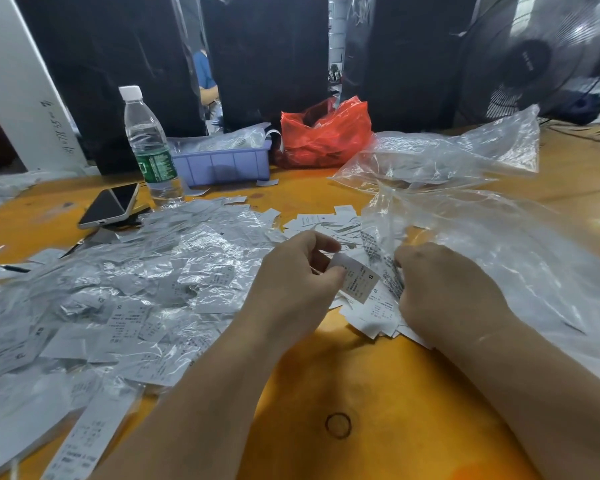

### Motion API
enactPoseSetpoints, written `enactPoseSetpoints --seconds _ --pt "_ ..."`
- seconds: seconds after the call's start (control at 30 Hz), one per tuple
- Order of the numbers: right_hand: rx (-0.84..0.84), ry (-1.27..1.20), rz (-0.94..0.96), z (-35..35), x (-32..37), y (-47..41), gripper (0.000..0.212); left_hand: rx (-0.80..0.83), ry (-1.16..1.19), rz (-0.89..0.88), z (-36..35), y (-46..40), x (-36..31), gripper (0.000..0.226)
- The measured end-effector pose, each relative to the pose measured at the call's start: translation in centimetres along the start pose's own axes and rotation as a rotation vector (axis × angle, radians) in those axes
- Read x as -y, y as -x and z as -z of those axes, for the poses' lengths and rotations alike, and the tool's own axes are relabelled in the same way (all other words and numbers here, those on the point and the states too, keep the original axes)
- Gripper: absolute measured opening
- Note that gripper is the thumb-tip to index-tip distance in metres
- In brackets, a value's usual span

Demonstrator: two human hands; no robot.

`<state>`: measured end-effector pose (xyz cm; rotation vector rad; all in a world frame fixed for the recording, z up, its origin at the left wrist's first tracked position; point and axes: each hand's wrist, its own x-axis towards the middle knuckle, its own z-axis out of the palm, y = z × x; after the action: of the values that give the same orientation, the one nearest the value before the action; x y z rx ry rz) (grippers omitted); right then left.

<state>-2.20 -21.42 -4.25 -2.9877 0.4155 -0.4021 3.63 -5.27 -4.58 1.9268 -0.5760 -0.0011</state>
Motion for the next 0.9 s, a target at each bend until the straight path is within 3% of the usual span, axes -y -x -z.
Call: enactPoseSetpoints --seconds 0.23,0.53,0.7,0.8,0.9 --pt "-0.048 -0.132 0.062 -0.05 0.41 -0.03 0.034 -0.007 -0.035 -0.005 -0.06 -0.11 0.08 0.013" --pt "-0.283 -0.290 0.200 0.19 0.63 0.15 0.039 -0.008 -0.053 0.002 0.13 -0.03 -0.18 0.014" --pt "-0.440 -0.723 0.247 0.43 0.57 0.20 0.028 -0.099 -0.048 -0.020 0.43 -0.01 -0.49 0.019" --pt "-0.288 -1.123 0.111 0.70 0.35 0.06 0.032 -0.104 -0.013 0.003 0.57 0.05 -0.61 0.028" --pt "-0.192 -1.371 0.022 0.85 0.08 -0.34 0.032 -0.098 -0.022 0.009 0.59 0.12 -0.69 0.024"
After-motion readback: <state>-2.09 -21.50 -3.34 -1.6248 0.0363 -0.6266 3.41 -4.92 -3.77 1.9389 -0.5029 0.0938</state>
